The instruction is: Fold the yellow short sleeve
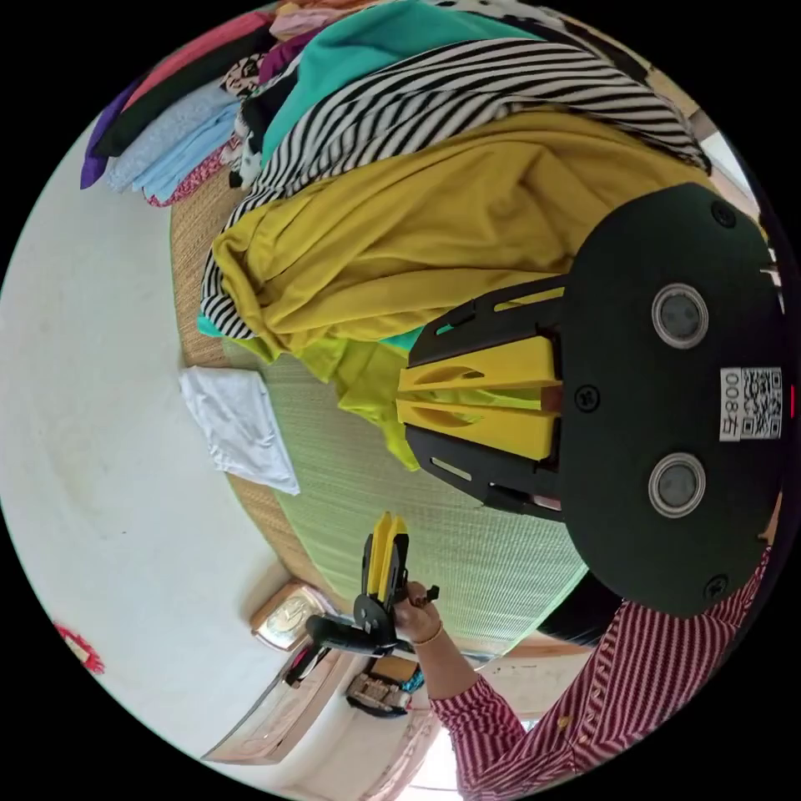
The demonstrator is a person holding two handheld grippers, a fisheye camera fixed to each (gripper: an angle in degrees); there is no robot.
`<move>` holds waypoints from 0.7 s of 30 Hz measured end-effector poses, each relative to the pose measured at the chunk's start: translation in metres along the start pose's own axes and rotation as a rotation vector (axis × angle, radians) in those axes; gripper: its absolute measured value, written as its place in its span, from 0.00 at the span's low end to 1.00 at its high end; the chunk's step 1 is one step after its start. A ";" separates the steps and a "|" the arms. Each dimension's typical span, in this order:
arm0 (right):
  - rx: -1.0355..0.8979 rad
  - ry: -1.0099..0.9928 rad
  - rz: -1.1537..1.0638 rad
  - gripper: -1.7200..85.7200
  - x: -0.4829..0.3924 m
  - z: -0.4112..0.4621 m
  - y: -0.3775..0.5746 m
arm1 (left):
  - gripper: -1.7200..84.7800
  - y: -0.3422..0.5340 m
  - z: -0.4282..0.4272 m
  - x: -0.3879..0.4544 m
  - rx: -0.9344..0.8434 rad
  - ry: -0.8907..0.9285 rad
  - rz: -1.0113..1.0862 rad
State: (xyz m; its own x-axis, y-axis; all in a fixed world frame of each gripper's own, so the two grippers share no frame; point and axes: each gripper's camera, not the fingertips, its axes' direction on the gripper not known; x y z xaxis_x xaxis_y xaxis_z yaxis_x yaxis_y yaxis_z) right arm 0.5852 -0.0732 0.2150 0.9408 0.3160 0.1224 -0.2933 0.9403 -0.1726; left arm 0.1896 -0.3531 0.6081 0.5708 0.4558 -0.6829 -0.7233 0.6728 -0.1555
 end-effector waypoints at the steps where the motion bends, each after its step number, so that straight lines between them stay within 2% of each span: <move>1: -0.004 0.010 -0.003 0.07 -0.005 -0.002 0.006 | 0.11 -0.008 0.008 0.015 -0.006 0.000 0.022; 5: -0.018 0.070 -0.024 0.08 -0.038 -0.008 0.029 | 0.12 -0.038 0.023 0.041 0.004 -0.064 0.029; 7: -0.024 0.095 -0.034 0.09 -0.051 -0.007 0.031 | 0.13 -0.058 0.029 0.040 0.027 -0.090 -0.037; 12: 0.003 0.136 -0.033 0.10 -0.076 -0.016 0.030 | 0.13 -0.085 0.042 0.035 0.040 -0.049 -0.119; 21: 0.032 0.362 -0.039 0.10 -0.086 -0.046 0.028 | 0.04 -0.096 0.076 0.050 -0.039 -0.058 -0.096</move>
State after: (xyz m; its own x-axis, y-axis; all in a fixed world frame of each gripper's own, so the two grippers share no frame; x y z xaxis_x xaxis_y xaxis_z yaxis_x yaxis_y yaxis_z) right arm 0.5041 -0.0802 0.1546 0.9490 0.2195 -0.2264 -0.2554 0.9562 -0.1433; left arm 0.3174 -0.3503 0.6434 0.6587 0.4242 -0.6214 -0.6782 0.6924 -0.2462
